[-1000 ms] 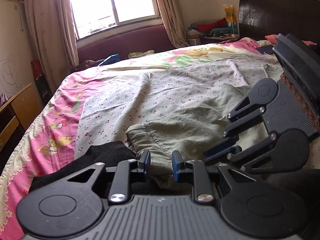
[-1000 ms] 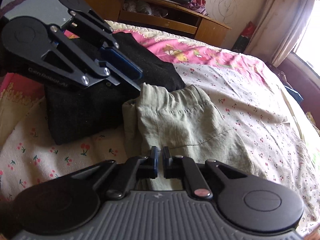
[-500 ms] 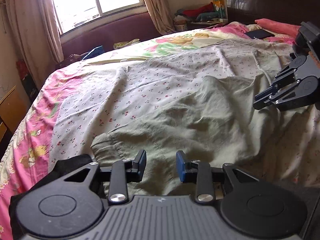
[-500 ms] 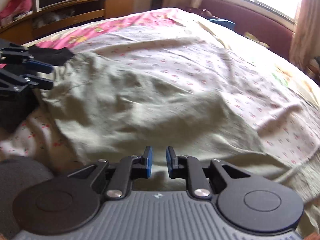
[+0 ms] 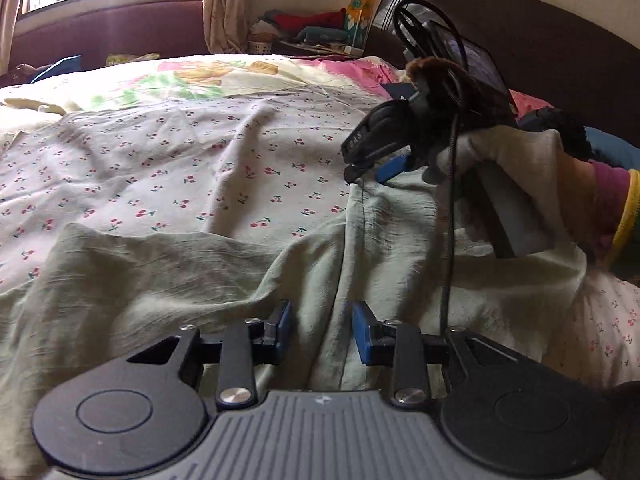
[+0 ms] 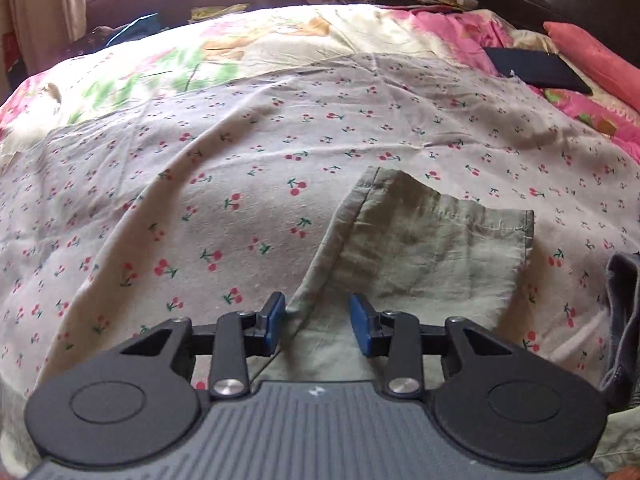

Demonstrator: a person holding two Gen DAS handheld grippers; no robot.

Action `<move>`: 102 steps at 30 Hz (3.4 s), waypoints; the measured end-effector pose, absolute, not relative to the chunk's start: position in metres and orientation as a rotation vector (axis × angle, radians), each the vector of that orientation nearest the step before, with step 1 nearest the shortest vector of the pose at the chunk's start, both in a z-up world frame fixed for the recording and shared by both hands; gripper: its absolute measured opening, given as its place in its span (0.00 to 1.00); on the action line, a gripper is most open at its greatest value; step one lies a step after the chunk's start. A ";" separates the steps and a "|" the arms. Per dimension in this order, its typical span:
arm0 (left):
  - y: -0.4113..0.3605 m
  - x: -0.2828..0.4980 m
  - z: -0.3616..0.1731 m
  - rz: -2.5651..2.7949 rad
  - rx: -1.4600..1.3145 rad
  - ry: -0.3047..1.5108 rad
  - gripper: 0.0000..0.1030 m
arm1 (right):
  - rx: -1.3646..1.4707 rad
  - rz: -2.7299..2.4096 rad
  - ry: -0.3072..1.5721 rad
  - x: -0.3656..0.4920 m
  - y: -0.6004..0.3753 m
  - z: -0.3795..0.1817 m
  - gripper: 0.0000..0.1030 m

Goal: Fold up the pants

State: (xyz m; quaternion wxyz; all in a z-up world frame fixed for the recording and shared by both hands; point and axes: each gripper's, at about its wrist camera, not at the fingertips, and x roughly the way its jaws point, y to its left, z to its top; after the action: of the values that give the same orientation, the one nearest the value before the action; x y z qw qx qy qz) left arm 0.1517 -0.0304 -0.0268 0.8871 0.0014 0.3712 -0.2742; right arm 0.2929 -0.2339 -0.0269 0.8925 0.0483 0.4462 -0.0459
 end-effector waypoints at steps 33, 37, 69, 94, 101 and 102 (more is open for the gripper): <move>-0.107 0.068 -0.007 -0.680 0.346 0.674 0.42 | 0.735 -0.247 0.663 0.060 -0.424 -0.019 0.08; -0.119 0.069 -0.011 -0.677 0.418 0.652 0.42 | 0.792 -0.208 0.615 0.066 -0.434 -0.021 0.09; -0.127 0.054 -0.023 -0.694 0.546 0.639 0.23 | 0.903 -0.212 0.663 0.035 -0.468 -0.033 0.08; -0.115 0.048 -0.024 -0.711 0.538 0.657 0.23 | 1.053 -0.230 0.589 0.019 -0.466 -0.052 0.47; -0.122 0.051 -0.024 -0.699 0.550 0.666 0.23 | 1.126 -0.314 0.551 0.031 -0.475 -0.074 0.05; -0.123 0.051 -0.021 -0.702 0.547 0.665 0.23 | 1.163 -0.295 0.526 0.027 -0.478 -0.072 0.04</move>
State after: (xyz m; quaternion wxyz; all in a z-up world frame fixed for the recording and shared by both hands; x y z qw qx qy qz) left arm 0.0507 -0.1232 -0.0209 0.8495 0.2599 0.3156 -0.3334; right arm 0.0271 -0.4785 -0.0724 0.7931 0.5406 0.2446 -0.1374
